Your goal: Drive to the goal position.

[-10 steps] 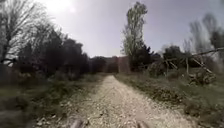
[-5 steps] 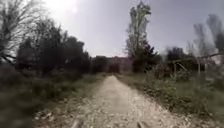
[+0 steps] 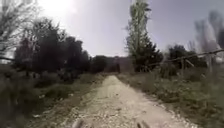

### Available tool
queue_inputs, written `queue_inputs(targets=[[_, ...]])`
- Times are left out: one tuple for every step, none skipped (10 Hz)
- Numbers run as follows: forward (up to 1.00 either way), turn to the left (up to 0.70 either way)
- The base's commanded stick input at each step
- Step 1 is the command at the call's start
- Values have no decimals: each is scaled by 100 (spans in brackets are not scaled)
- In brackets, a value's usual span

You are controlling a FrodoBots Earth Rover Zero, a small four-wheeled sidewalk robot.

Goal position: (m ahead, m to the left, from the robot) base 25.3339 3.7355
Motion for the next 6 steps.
queue_inputs(targets=[[100, -24], [100, -16], [100, -9], [100, -1], [100, 0], [100, 0]])
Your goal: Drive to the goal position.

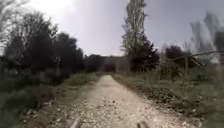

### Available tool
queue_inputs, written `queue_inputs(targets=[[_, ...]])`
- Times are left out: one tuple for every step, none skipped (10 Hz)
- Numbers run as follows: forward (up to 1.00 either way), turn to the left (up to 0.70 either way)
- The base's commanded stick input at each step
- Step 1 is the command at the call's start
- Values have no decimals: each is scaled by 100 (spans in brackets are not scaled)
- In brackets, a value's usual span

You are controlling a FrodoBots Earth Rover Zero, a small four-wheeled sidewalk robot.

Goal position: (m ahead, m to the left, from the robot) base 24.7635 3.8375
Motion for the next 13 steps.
queue_inputs(targets=[[100, 0], [100, 0], [100, 0], [100, 0], [100, 0], [100, 0], [100, 0], [100, 0], [100, 0], [100, 0], [100, 0], [100, 0], [100, 0]])
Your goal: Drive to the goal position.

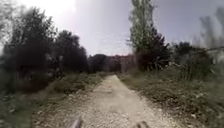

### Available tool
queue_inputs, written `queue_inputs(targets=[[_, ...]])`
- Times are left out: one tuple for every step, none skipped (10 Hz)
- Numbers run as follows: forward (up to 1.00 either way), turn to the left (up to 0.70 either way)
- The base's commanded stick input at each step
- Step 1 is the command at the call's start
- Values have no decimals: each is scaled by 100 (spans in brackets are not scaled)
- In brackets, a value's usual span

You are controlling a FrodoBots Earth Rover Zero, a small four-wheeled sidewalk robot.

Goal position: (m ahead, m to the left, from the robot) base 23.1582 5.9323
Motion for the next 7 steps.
queue_inputs(targets=[[100, 0], [100, 0], [100, 0], [100, 0], [100, 0], [100, 0], [100, 0]])
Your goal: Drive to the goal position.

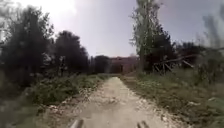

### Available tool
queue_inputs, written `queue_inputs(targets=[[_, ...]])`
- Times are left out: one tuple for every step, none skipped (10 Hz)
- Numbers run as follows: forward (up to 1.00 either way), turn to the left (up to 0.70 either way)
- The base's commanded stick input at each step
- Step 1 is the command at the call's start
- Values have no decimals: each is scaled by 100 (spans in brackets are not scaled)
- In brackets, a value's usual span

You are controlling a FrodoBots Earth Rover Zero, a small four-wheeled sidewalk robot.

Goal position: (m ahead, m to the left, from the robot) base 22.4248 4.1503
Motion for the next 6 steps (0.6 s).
queue_inputs(targets=[[100, 0], [100, 0], [100, 0], [100, 0], [100, 0], [100, -17]])
